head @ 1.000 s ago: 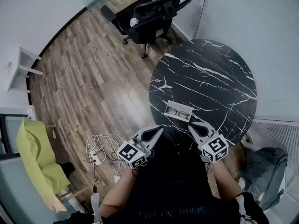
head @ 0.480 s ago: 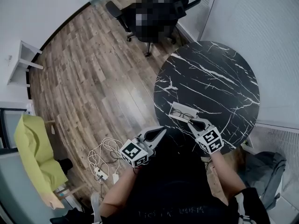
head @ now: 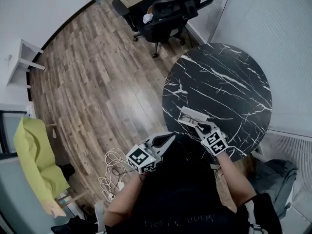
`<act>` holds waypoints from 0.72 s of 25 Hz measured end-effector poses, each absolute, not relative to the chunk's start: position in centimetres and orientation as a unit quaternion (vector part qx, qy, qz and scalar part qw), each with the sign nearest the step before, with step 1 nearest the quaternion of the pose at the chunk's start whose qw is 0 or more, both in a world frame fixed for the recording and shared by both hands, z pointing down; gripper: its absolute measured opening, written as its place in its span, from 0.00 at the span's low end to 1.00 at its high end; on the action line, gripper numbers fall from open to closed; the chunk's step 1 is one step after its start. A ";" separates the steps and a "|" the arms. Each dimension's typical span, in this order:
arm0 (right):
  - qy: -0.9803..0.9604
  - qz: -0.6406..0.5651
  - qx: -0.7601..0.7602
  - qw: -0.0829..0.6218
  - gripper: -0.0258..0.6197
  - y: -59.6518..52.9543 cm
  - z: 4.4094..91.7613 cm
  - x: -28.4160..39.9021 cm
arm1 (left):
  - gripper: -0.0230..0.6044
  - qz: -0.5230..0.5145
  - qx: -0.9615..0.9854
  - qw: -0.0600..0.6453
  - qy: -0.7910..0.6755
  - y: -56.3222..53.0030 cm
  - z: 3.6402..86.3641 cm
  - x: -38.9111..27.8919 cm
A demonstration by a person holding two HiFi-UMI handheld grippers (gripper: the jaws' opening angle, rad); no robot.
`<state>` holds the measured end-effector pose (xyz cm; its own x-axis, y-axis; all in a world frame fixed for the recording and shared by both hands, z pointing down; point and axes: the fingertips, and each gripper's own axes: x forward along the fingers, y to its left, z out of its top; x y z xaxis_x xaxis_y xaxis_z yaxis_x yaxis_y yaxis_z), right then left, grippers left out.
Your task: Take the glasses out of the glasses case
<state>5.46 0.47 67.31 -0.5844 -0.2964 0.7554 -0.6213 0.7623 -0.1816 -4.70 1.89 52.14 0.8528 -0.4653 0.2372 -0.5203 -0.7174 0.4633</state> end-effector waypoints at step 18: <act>-0.839 0.185 0.227 0.458 0.09 -0.9 73.2 4.6 | 0.07 0.072 0.920 0.291 -0.252 2.7 54.1 -3.9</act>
<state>4.64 -0.90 73.20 -0.4776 -0.2108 0.8529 -0.5502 0.8286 -0.1033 -3.93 2.67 54.12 0.8620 -0.4223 0.2803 -0.5067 -0.7029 0.4992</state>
